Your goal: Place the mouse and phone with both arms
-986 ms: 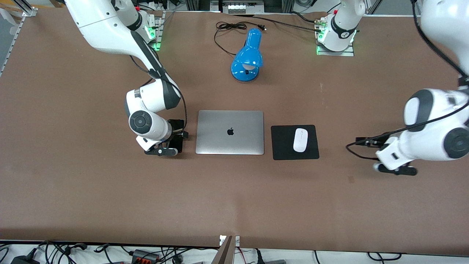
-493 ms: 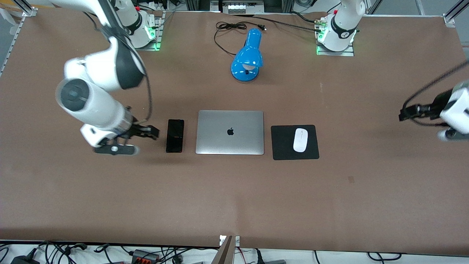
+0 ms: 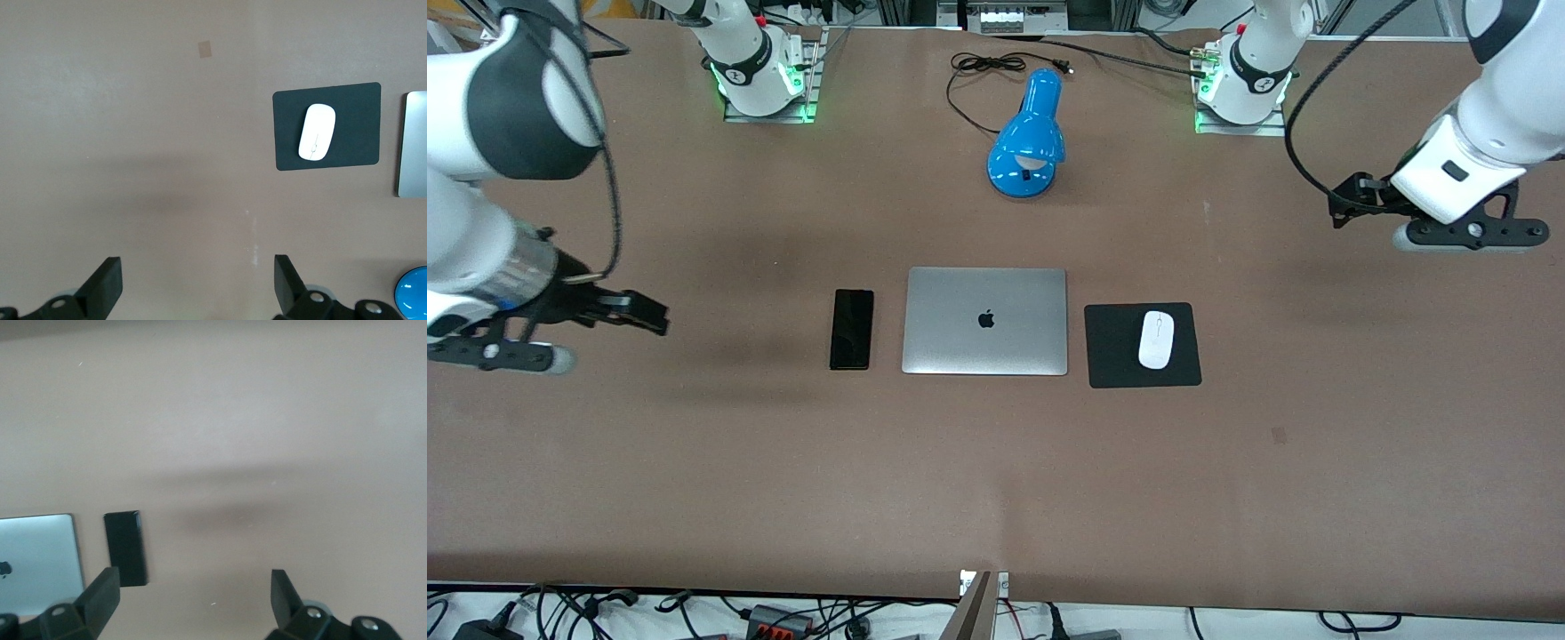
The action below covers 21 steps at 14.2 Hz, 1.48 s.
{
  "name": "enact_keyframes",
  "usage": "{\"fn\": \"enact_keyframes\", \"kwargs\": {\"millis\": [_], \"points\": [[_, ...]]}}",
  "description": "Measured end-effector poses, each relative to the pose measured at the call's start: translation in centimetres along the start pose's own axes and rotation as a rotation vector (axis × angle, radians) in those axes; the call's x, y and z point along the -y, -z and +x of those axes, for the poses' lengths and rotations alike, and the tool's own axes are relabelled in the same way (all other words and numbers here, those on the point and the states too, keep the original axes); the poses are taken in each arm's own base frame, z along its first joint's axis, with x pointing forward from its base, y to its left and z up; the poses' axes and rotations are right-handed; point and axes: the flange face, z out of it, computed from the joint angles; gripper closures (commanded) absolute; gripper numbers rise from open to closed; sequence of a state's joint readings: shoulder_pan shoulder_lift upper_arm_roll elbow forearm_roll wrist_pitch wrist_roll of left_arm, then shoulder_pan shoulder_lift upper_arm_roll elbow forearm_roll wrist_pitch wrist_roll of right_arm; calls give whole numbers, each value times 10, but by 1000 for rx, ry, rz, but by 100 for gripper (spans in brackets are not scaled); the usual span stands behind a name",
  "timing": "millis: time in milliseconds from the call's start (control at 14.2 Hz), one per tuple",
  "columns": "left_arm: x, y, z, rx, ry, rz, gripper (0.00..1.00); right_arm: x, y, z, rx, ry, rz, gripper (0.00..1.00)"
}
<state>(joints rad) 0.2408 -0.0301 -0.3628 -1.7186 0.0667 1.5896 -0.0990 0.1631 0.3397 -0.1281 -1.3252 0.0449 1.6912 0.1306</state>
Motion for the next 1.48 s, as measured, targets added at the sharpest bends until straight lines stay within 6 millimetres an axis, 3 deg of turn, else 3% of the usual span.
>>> {"fn": "enact_keyframes", "kwargs": {"millis": [141,282,493,915,1127,1479], "points": [[11,-1,1,2,18,-2,0,-38,16,1,-24,-4,19,0],[20,-1,1,6,44,-47,0,-57,30,-2,-42,2,44,0],[43,-3,2,13,96,-136,0,-65,40,-5,-57,37,33,0],[40,-3,3,8,70,-131,0,-77,38,-11,-63,93,-29,0],[42,-2,3,-2,40,-114,0,-79,26,-39,-22,94,-31,0],[43,3,5,-12,34,-115,0,-81,36,-80,-20,97,-32,0]]}}
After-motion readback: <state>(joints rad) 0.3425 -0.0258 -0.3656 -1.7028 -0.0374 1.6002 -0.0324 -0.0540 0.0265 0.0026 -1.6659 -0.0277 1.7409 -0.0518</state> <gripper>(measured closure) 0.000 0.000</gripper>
